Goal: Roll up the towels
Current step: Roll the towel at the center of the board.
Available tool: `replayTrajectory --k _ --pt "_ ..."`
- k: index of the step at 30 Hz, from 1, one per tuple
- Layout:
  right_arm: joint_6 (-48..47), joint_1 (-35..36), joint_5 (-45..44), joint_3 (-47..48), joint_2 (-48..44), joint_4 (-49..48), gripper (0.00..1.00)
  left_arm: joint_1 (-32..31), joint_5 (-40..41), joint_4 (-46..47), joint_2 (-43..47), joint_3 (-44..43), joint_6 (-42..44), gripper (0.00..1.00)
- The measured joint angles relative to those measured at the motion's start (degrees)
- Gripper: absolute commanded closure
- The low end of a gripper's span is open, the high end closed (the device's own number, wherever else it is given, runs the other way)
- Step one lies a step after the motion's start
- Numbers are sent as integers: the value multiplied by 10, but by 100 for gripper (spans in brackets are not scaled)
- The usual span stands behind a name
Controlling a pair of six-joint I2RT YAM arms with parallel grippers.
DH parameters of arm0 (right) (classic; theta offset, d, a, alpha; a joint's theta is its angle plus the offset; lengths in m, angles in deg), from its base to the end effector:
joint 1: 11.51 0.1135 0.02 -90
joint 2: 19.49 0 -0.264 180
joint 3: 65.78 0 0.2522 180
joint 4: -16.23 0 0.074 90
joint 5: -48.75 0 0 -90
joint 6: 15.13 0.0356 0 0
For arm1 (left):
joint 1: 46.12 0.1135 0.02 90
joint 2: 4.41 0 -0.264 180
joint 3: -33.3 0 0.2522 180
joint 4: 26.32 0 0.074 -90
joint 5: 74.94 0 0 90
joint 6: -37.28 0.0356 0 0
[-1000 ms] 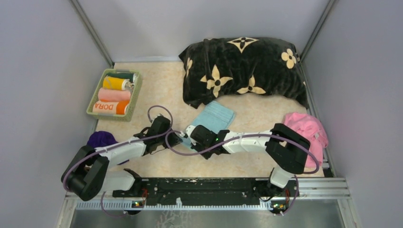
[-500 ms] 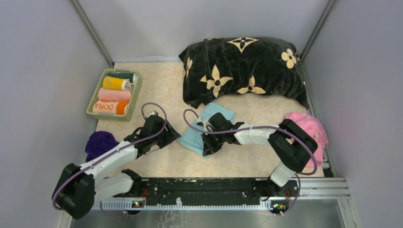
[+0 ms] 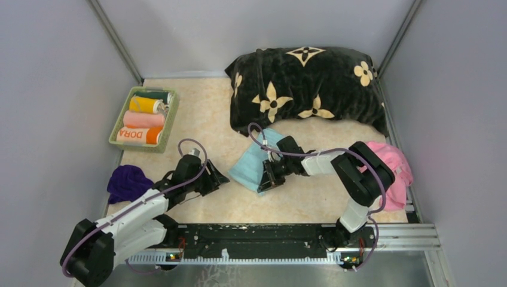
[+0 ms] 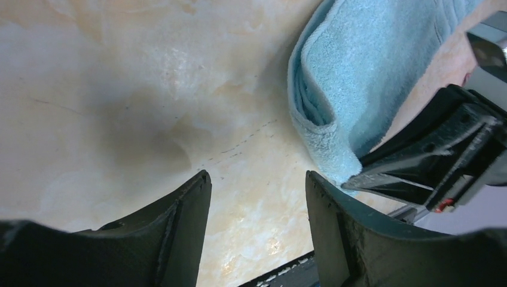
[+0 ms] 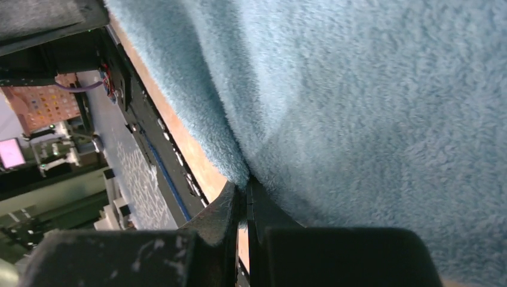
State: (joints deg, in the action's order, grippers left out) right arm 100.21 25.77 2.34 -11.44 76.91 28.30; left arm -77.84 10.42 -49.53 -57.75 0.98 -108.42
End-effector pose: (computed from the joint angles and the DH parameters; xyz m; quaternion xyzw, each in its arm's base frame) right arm 0.2200 0.1983 0.1260 -0.2056 0.8667 0.4504 0.0607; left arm 0.1484 -0.0951 0.1584 -0.1758 0.9037 -0.2955 0.2551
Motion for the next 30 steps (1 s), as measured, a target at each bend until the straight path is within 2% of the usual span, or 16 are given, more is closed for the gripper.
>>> replayTrajectory --k 17,30 --pt "30 -33 48 19 56 10 100 0 -75 141 -124 -3 -6 36" --pt "28 -35 54 35 72 25 100 0 -67 193 -192 -26 3 39"
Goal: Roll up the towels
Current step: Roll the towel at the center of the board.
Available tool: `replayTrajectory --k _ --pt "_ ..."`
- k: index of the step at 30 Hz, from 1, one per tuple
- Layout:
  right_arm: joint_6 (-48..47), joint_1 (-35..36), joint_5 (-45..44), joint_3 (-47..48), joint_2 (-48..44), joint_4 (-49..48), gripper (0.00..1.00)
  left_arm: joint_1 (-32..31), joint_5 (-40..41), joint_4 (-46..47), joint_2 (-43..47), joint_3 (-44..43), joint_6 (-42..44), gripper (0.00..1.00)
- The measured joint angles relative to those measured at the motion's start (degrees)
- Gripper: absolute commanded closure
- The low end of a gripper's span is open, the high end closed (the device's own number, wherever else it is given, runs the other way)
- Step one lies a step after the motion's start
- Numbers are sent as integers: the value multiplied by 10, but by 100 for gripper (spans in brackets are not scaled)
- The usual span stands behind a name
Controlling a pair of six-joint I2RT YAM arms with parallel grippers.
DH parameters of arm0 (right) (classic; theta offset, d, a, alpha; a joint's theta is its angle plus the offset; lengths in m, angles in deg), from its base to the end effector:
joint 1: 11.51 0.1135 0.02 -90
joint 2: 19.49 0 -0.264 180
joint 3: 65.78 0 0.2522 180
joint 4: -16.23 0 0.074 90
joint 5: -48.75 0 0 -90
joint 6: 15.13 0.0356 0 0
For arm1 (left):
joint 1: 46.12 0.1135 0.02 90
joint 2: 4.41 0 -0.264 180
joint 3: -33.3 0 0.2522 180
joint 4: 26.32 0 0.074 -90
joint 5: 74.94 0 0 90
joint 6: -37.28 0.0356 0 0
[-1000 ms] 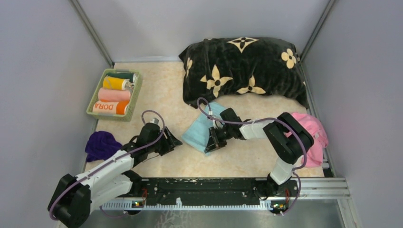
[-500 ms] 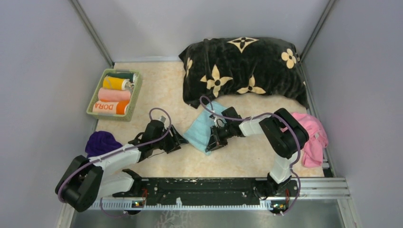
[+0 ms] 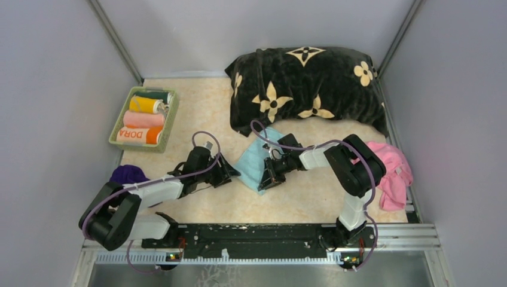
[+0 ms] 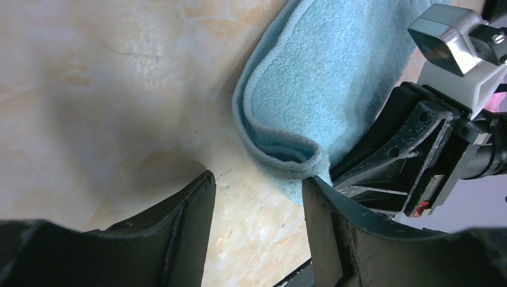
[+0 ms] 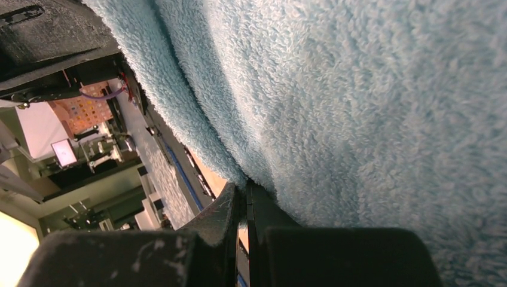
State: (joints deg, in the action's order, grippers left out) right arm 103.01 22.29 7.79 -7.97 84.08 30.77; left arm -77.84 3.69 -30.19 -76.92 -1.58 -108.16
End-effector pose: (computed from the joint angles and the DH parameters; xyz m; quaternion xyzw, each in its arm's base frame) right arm 0.2394 0.1926 0.1049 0.1497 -0.8731 -0.4640 0.0065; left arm 0.1851 -0.1227 0.1392 -0.1466 0.8963 -0.3472 0.2338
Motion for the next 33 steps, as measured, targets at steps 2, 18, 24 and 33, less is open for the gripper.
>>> replayTrajectory --k 2,18,24,33 --pt "-1 0 0 2 0 4 99 0 0 12 -15 -6 -2 39" --pt "-73 7 -96 46 -58 113 80 0 31 30 -66 -21 -75 57" --pt "-123 59 -220 82 -116 179 67 0 32 38 -80 -26 -83 58" --pt "-206 211 -409 97 -203 186 53 0 28 47 -94 -33 -89 58"
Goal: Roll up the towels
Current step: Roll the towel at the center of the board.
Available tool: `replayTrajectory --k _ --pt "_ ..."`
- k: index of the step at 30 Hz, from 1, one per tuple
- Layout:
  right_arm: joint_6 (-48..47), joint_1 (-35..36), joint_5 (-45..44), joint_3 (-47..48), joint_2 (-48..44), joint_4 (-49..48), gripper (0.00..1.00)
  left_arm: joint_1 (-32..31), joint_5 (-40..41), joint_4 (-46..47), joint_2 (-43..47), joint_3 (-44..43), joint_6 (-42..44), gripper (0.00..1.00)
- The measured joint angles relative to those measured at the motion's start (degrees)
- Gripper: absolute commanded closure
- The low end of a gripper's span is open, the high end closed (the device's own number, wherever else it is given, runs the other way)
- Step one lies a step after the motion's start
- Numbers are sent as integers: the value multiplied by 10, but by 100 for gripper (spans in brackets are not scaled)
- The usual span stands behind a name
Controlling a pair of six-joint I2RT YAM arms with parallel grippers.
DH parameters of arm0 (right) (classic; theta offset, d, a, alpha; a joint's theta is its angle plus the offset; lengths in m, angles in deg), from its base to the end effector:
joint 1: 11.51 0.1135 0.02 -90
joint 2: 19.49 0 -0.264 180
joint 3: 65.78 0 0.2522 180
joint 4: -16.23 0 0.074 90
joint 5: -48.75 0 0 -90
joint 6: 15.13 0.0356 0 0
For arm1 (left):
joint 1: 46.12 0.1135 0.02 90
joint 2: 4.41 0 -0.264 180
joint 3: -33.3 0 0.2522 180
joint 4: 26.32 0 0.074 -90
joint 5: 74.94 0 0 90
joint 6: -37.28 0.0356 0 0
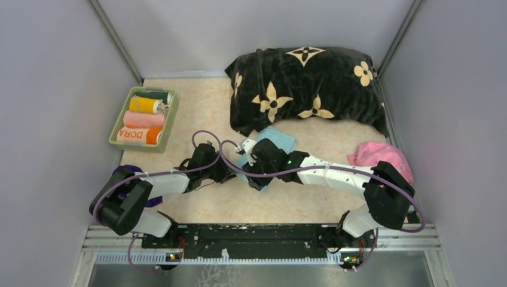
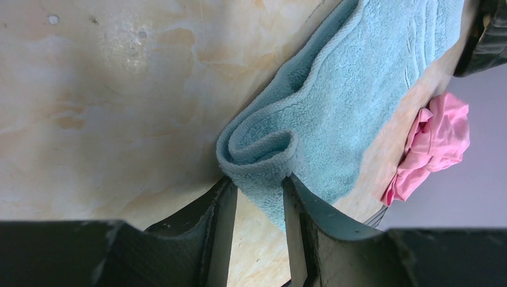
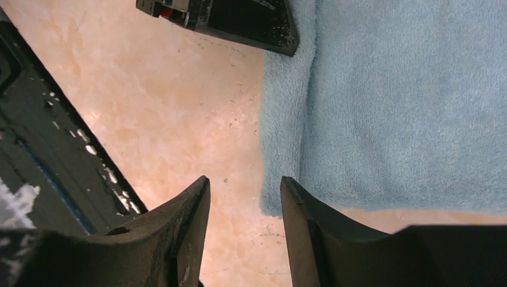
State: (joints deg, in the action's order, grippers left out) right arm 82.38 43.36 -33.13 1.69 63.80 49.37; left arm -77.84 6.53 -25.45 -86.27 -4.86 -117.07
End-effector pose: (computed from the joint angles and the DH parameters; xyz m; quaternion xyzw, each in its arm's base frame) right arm 0.1705 0.2511 0.2245 -0.3979 0.8456 0.2378 0.2648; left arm 0.2057 -0.1333 0.1264 -0.2282 0.8855 -0.3423 0.2161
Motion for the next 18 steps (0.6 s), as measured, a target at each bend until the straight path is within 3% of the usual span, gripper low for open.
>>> replayTrajectory --k 8,18 --pt "-49 78 -98 0 49 -22 53 0 0 0 0 0 0 57" --pt "-72 91 -189 0 104 -32 53 0 2 -2 2 0 1 55"
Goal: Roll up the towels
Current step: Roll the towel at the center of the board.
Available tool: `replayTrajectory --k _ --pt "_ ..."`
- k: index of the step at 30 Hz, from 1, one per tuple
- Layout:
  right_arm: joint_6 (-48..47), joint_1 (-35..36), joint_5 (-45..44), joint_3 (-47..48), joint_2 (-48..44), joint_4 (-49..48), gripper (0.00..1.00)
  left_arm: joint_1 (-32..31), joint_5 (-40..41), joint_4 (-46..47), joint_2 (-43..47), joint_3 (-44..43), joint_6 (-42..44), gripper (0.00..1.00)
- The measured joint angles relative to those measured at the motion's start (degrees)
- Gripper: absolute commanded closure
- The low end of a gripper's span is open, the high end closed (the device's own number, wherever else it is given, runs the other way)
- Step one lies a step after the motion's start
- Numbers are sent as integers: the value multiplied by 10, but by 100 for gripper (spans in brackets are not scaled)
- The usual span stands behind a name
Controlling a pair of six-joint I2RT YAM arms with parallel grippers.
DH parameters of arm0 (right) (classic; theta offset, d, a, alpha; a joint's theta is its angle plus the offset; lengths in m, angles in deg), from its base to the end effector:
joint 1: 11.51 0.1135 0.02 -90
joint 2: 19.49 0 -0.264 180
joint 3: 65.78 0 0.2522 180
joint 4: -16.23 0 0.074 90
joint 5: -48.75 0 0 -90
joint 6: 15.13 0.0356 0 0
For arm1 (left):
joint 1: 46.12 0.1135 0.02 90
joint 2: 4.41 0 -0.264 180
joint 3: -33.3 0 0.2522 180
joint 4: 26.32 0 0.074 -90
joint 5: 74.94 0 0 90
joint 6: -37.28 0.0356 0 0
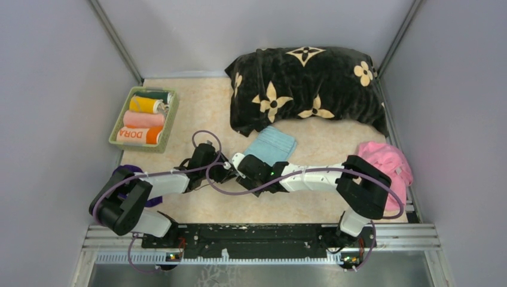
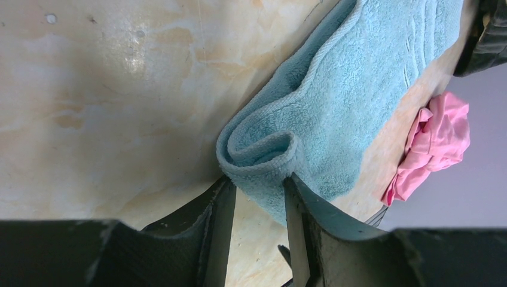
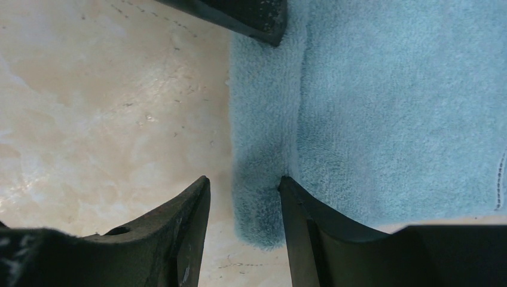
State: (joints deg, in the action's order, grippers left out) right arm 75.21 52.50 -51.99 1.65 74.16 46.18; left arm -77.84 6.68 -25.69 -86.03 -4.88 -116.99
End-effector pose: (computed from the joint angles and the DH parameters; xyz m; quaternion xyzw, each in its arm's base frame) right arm 0.1478 0.2881 0.1750 -0.4793 0.8236 0.0785 0.2929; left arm 0.2055 -0.1331 0.1270 -0.2281 0.8855 -0.3414 0.2174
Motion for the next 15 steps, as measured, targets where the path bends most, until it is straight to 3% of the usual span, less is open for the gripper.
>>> replayTrajectory --k 9,15 --pt "-10 1 -37 1 33 -13 59 0 2 -6 5 -2 7 49" --pt "-13 6 -49 0 36 -18 78 0 9 -28 13 -11 31 48"
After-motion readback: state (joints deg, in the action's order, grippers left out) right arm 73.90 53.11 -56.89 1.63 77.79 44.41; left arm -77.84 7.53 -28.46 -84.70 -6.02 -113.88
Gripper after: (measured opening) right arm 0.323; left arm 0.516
